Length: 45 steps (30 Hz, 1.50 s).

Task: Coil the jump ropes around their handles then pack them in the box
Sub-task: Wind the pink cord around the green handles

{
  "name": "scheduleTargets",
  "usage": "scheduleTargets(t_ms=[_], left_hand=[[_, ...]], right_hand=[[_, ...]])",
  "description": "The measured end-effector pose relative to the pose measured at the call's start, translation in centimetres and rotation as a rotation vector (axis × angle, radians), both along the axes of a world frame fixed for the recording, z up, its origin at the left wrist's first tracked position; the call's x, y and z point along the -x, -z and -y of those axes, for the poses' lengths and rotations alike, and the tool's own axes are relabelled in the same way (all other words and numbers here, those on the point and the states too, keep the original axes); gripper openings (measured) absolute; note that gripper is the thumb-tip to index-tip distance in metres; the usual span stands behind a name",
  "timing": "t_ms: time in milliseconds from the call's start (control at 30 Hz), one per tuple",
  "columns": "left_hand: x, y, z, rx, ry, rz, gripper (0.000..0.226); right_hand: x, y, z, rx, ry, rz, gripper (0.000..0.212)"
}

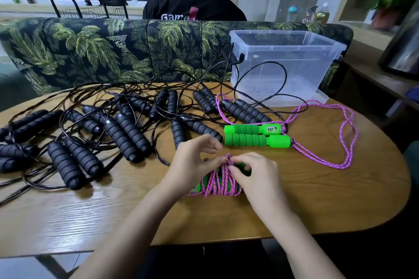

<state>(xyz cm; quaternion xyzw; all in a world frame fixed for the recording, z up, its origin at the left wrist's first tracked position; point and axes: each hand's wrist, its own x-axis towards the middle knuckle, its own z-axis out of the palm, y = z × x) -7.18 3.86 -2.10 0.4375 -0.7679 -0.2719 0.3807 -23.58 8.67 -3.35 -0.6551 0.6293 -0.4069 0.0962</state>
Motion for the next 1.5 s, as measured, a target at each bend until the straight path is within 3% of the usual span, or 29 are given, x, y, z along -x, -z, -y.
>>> scheduleTargets(t_ms=[100,333,467,767,1033,1300,1400,1500], left_hand=[[-0.5,0.2,-1.2,0.123,-0.059,0.132,0.011],[0.2,1.1,-2.7,0.197,-0.104,0.250,0.029],[0.3,1.5,-2.4,0.129,-0.167,0.145,0.011],[-0.1,2.2,-2.2,0.111,-0.216,-0.015,0.010],[-0.3,2.8,-1.9,0.115,-0.185,-0.019,0.007],[-0.3,2.9,-2.0,0.021,-0.207,-0.114,0.012],[-0.4,2.9,-2.0,0.019,-0.202,-0.122,0.011],[-0.3,2.7,-2.1,-0.023,-0.197,-0.163,0.028]], right_hand=[[-0.3,0.0,-0.3,-0.008,0.031,0.012,0.017],[-1.3,-0.3,-0.8,-0.035,0.060,-0.089,0.018],[-1.0,0.0,-0.7,-0.064,0.022,-0.037,0.023],[-0.5,-0.1,-0.5,-0.037,-0.130,0.140,0.049],[-0.1,0.1,-0.3,-0.089,-0.151,0.344,0.027],[-1.2,0.3,-0.4,-0.089,-0.098,0.473,0.025],[-1.5,0.5,-0.4,-0.040,-0.080,0.412,0.023],[-1.5,0.7,-0.5,-0.001,-0.060,0.304,0.019]])
